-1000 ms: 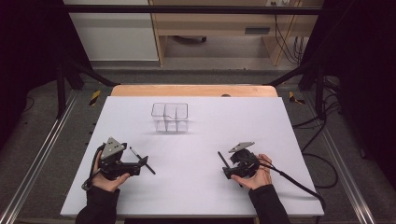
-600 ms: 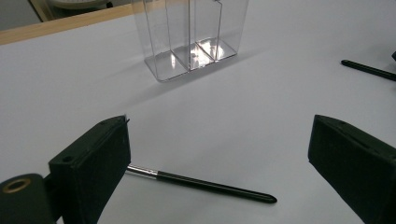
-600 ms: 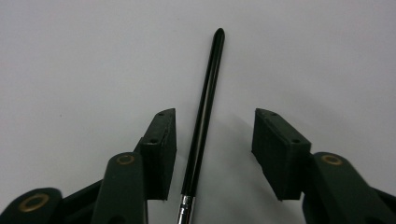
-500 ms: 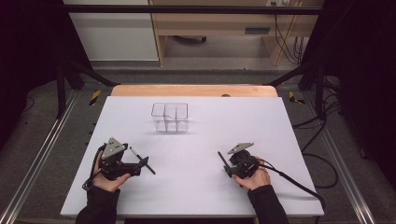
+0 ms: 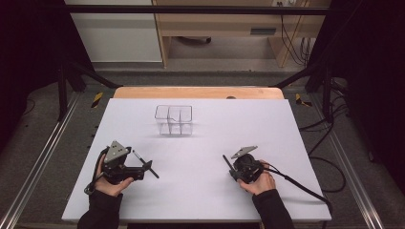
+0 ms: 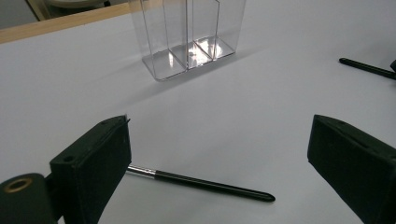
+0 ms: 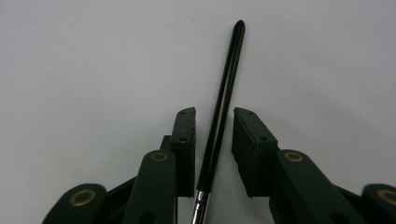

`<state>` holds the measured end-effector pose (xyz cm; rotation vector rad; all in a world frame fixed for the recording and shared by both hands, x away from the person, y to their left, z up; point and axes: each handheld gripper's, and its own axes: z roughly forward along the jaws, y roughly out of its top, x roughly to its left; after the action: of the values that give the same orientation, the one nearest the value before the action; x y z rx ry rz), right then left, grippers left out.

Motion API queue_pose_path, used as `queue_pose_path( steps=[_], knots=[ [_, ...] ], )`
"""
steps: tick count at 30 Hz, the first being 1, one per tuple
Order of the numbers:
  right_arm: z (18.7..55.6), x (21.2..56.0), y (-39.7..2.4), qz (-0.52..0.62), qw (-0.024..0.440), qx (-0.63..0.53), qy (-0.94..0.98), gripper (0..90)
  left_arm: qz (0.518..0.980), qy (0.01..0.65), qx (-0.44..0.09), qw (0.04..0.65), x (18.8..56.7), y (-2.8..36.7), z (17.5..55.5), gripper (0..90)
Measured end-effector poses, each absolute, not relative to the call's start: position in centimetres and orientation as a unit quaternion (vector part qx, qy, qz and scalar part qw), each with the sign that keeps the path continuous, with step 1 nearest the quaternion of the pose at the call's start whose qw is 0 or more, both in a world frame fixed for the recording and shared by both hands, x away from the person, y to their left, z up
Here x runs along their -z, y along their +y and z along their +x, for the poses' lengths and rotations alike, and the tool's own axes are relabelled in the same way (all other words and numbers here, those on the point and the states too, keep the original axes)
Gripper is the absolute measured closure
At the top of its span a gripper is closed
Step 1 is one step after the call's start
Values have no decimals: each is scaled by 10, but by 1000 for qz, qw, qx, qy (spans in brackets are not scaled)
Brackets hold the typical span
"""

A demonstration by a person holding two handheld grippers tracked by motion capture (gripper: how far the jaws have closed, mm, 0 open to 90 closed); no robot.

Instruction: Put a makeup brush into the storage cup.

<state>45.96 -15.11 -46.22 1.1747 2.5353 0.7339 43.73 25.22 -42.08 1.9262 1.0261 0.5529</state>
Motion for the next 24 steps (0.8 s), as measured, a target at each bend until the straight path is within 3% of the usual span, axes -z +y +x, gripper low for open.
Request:
queue_pose_path(
  steps=[9, 24],
  knots=[
    [460, 462, -151, 402, 120, -251, 873, 800, 773, 411, -220, 429, 421, 252, 437, 55],
    [461, 462, -152, 395, 116, -252, 876, 842, 775, 410, -220, 429, 421, 251, 437, 57]
  ],
)
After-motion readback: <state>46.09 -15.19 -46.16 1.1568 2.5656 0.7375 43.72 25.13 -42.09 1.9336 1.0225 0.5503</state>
